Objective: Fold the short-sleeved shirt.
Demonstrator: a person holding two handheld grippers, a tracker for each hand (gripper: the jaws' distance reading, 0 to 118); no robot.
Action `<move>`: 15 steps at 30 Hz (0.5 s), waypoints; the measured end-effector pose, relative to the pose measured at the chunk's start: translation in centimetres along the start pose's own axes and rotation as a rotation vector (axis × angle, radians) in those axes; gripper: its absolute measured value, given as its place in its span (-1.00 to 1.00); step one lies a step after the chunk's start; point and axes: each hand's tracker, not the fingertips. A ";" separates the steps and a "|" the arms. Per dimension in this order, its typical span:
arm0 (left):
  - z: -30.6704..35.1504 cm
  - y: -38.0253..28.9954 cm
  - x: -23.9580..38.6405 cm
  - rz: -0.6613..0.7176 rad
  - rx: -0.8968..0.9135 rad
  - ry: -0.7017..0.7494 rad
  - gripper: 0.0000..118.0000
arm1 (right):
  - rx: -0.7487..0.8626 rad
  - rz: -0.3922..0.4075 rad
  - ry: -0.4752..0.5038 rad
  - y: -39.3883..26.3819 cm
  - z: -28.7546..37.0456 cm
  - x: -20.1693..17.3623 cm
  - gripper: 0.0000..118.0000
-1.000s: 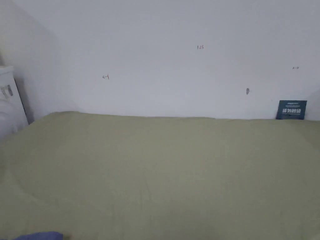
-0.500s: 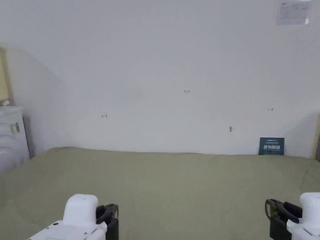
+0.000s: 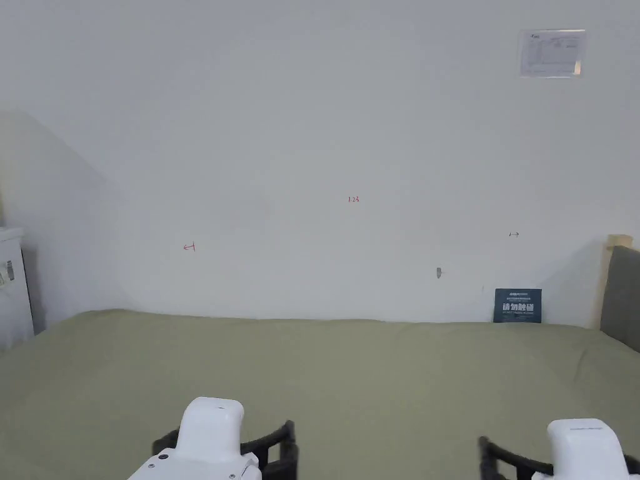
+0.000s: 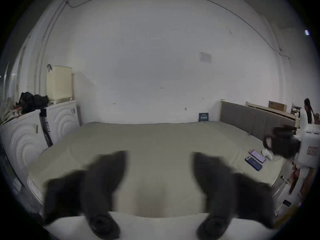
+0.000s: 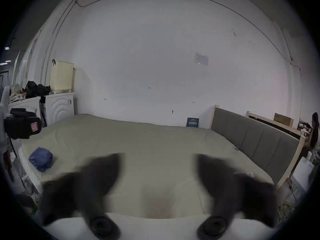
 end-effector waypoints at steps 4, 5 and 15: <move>0.4 -1.6 0.0 0.077 0.063 0.012 0.91 | 0.067 0.003 -0.027 -1.4 0.3 -0.5 0.99; 0.3 -2.0 -0.1 0.078 0.061 0.015 0.91 | 0.065 0.009 -0.031 -1.6 0.7 -0.7 0.99; 0.5 -2.5 -1.4 0.138 0.077 0.067 0.91 | 0.076 -0.027 -0.079 -2.0 1.7 -0.6 0.99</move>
